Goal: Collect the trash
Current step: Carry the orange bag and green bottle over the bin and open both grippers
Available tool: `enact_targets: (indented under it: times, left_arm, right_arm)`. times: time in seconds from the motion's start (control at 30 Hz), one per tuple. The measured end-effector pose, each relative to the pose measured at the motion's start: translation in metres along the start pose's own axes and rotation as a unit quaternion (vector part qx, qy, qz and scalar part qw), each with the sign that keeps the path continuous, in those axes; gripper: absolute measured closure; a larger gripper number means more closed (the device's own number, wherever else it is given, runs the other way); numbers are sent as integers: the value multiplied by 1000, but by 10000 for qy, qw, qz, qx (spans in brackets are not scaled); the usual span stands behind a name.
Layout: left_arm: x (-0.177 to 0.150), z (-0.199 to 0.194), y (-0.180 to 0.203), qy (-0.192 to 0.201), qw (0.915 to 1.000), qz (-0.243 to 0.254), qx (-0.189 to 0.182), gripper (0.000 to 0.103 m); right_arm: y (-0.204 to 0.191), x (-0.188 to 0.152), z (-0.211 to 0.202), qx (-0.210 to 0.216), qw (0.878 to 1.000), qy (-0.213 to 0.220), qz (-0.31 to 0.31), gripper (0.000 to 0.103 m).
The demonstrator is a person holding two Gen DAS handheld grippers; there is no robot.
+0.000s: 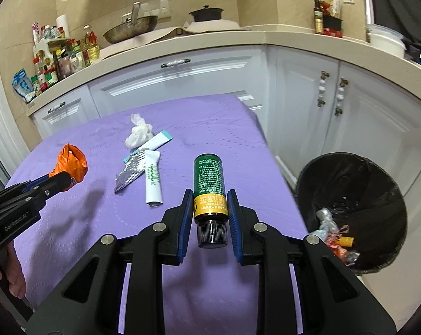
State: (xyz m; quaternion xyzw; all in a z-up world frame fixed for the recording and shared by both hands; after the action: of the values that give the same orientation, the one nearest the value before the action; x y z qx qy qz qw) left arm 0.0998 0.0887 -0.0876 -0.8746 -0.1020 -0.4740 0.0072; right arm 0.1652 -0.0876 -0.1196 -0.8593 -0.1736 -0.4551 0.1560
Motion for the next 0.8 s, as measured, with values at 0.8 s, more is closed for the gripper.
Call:
enact_targets:
  times: [0.8]
  left_arm:
    - [6,11,183,192,9844,1112,-1354,73]
  right_arm:
    - [160,-8,-68,-1330,9866,483,806,79]
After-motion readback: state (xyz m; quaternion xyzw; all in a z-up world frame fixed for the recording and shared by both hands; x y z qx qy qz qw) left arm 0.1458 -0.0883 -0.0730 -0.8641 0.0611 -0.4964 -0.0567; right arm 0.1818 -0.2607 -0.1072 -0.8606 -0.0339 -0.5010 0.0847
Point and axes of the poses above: each gripper's, at about its wrist camera, not at the fingertips, and z roughly the way its jaws point, y to its right, x to its top, the point moved 7 cm from there along z, roughly the way its jaws point, and after that the axes turned 5 degrees about y, right-handed, at the moved point
